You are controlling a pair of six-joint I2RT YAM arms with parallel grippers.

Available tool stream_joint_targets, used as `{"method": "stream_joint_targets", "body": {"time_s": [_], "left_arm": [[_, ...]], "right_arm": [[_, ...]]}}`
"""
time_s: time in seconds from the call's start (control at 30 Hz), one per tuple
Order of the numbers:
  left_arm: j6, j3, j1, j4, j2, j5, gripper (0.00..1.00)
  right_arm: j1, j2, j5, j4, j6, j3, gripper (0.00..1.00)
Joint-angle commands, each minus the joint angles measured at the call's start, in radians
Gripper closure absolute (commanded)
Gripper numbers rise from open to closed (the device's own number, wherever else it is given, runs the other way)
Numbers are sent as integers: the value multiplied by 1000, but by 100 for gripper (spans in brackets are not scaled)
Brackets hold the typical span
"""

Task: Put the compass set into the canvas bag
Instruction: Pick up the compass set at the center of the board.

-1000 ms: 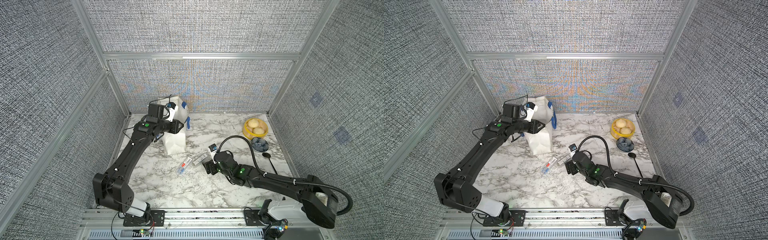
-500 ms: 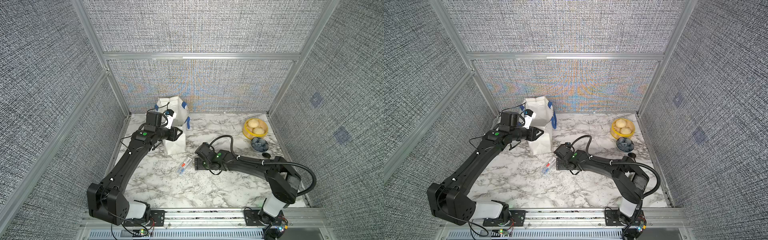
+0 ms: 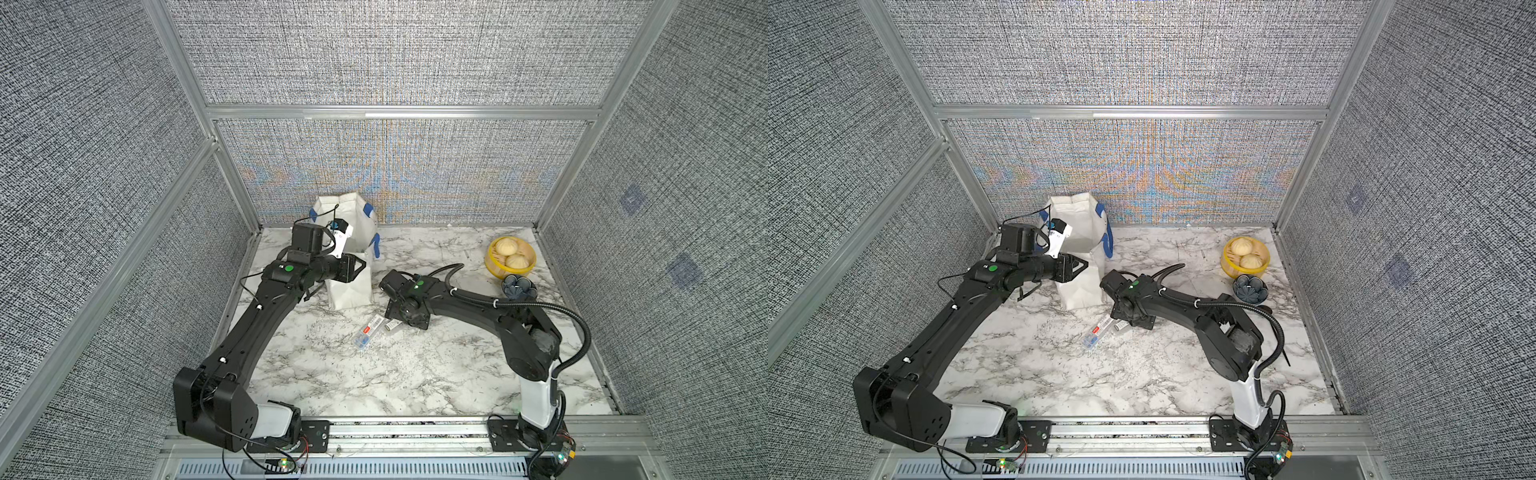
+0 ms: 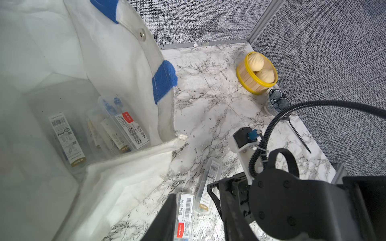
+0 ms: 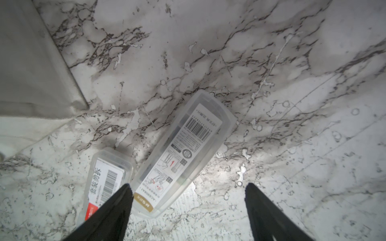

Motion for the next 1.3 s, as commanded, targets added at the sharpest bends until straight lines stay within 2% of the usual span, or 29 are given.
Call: {"method": "stream_joint_targets", "body": {"time_s": [0.0, 0.33, 0.6, 0.77, 0.9, 1.13, 1.27], "left_arm": [[12, 4, 0, 10, -3, 0, 61], [13, 4, 1, 10, -2, -1, 61], [17, 4, 1, 4, 1, -6, 61], [18, 7, 1, 3, 1, -7, 61], [17, 9, 1, 0, 2, -3, 61], [20, 8, 0, 1, 0, -2, 61], [20, 7, 1, 1, 1, -1, 61]], "right_arm": [[-2, 35, -4, -67, 44, 32, 16], [-1, 97, -8, -35, 58, 38, 22], [6, 83, 3, -22, -7, -13, 31], [5, 18, 41, -6, -78, -86, 35], [1, -7, 36, 37, -190, -143, 38], [2, 2, 1, 41, -302, -139, 38], [2, 13, -7, 58, -356, -129, 41]]}}
